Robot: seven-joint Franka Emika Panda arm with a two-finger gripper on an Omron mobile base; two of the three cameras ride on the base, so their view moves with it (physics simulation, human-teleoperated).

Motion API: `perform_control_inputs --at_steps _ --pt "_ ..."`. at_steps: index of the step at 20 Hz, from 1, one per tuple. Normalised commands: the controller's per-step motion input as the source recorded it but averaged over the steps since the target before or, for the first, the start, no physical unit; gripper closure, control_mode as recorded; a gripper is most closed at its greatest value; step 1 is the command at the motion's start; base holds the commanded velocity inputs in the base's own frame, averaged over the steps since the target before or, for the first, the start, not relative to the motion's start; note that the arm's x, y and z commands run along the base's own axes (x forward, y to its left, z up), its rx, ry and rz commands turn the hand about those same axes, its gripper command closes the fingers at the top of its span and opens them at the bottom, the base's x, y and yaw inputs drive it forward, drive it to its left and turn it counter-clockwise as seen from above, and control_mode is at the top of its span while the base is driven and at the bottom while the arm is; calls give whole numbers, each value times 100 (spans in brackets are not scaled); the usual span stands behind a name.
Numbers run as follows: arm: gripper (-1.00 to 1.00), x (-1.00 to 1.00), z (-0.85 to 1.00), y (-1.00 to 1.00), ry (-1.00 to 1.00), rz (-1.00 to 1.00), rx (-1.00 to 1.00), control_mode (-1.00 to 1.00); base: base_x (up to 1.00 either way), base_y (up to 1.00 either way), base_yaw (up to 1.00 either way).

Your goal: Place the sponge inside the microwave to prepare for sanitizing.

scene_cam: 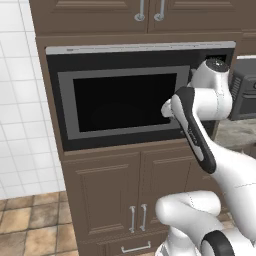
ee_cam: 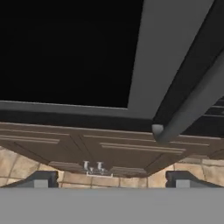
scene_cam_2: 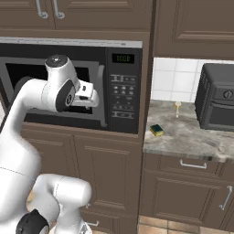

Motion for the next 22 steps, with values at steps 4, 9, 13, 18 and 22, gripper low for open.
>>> perform_control_inputs --at_steps 4,9,13,18,22 --pt "-100 -16 5 -27 -20 -2 0 -100 0 0 0" --pt "-100 -2 8 -30 -8 -6 0 -100 0 0 0" --pt "-100 0 12 -30 0 -6 0 -100 0 0 0" --pt "-100 11 13 -27 0 -5 2 -100 0 0 0" --pt "-100 27 6 -12 -4 -1 0 -100 0 0 0"
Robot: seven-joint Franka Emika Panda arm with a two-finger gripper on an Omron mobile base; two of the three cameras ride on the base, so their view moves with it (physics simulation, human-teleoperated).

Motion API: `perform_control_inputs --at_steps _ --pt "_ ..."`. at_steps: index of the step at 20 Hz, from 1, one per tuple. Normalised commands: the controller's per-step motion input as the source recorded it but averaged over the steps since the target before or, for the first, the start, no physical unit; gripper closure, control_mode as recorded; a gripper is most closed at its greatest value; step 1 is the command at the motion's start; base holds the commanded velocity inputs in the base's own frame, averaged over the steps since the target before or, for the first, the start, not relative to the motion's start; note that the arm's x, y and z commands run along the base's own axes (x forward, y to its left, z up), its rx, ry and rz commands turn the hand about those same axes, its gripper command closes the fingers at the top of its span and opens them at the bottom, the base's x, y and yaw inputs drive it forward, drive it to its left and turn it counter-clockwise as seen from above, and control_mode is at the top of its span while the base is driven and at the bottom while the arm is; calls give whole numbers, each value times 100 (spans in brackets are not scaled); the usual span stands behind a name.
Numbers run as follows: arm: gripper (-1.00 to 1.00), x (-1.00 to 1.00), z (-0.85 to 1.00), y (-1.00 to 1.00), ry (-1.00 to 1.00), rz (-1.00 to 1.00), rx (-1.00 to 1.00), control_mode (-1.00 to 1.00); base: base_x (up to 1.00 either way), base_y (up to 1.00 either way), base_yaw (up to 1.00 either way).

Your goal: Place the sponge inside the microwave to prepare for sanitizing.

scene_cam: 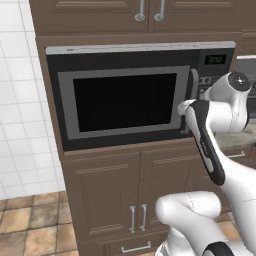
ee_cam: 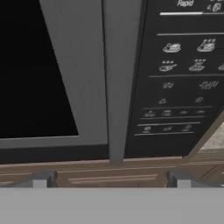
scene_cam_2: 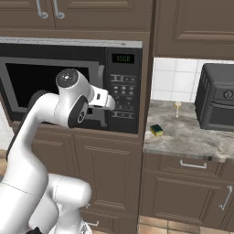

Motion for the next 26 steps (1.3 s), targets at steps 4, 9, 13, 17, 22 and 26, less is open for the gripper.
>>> perform_control_inputs --at_steps 4,9,13,17,22,26 --pt "-100 33 0 -2 -7 0 0 -100 0 0 0" --pt "-100 36 0 0 -6 0 0 -100 0 0 0" --pt "-100 39 0 0 -1 0 0 -100 0 0 0" --pt "-100 43 -3 0 0 0 0 -100 0 0 0" --pt "-100 44 -3 0 0 0 0 -100 0 0 0" --pt "-100 44 -5 0 0 0 0 -100 0 0 0"
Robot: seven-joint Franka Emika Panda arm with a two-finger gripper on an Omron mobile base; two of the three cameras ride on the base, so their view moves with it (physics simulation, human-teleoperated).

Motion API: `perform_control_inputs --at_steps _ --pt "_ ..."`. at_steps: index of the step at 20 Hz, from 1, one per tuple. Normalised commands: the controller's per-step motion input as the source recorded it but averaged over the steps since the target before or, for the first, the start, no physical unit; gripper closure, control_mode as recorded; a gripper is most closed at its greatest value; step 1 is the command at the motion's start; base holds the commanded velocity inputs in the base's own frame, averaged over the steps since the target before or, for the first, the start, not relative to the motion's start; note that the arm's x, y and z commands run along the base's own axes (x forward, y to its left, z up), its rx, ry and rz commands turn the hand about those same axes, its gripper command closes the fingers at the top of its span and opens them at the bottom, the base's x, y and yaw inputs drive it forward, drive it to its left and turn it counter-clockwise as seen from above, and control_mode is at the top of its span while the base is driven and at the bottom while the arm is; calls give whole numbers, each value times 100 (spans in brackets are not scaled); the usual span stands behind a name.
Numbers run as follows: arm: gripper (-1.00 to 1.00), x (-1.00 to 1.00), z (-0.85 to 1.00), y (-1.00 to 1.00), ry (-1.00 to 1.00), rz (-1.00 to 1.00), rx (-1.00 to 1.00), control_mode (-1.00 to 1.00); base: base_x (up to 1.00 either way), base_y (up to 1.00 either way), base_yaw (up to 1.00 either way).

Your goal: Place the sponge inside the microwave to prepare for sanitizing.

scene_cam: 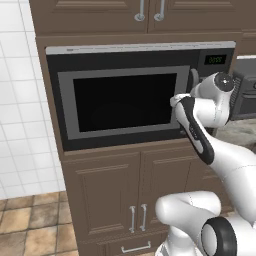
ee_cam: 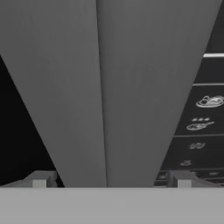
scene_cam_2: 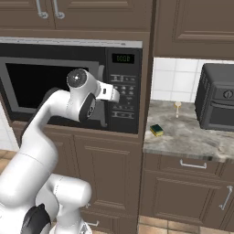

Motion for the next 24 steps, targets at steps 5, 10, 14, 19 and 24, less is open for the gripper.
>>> perform_control_inputs --at_steps 5,10,14,19,24 --pt "100 42 -9 0 0 0 0 -100 0 0 0" --pt "100 31 -11 0 2 1 2 -100 0 0 0" --pt "100 26 -13 4 6 6 5 -100 0 0 0" --pt "100 10 -12 3 3 9 8 -100 0 0 0" --pt "100 -18 -10 20 2 6 12 -100 0 0 0"
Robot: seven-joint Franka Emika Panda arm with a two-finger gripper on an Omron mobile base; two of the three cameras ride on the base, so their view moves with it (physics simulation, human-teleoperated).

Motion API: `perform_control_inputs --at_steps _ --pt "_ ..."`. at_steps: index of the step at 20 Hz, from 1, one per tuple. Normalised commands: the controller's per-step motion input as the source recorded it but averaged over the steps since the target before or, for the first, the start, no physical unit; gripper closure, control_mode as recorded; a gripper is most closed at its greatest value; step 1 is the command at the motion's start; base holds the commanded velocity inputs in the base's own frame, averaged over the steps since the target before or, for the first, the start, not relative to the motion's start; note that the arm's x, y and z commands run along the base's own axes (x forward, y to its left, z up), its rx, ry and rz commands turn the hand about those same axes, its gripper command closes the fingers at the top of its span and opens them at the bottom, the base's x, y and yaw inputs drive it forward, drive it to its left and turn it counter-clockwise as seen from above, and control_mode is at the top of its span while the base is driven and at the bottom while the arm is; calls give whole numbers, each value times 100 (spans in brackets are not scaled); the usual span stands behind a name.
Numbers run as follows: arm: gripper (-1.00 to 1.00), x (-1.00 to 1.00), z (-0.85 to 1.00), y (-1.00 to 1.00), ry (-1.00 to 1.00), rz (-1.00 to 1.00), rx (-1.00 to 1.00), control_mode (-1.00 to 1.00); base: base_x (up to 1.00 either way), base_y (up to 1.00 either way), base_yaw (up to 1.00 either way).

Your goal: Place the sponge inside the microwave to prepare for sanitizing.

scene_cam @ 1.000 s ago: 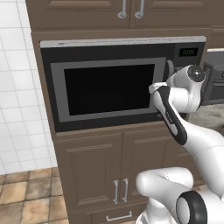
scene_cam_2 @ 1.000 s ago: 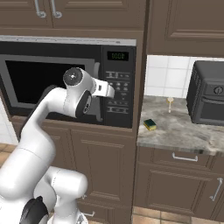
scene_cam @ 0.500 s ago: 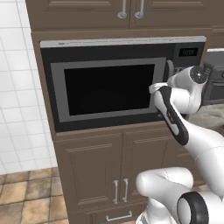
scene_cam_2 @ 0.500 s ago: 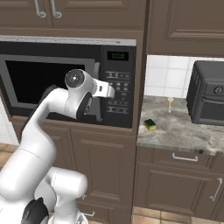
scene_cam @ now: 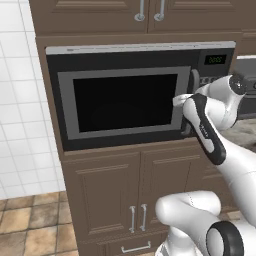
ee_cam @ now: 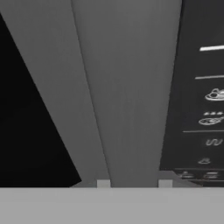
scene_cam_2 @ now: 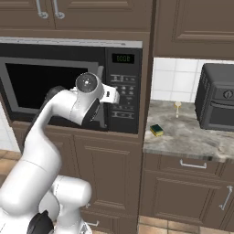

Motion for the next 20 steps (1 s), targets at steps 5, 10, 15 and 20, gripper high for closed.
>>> perform_control_inputs --at_steps 5,10,15,20 --pt "100 -39 -7 32 0 2 6 -100 0 0 0" --pt "100 -49 -3 40 0 0 1 -100 0 0 0" --pt "100 -59 0 38 0 0 0 -100 0 0 0" --pt "100 -58 0 28 3 0 0 -100 0 0 0"
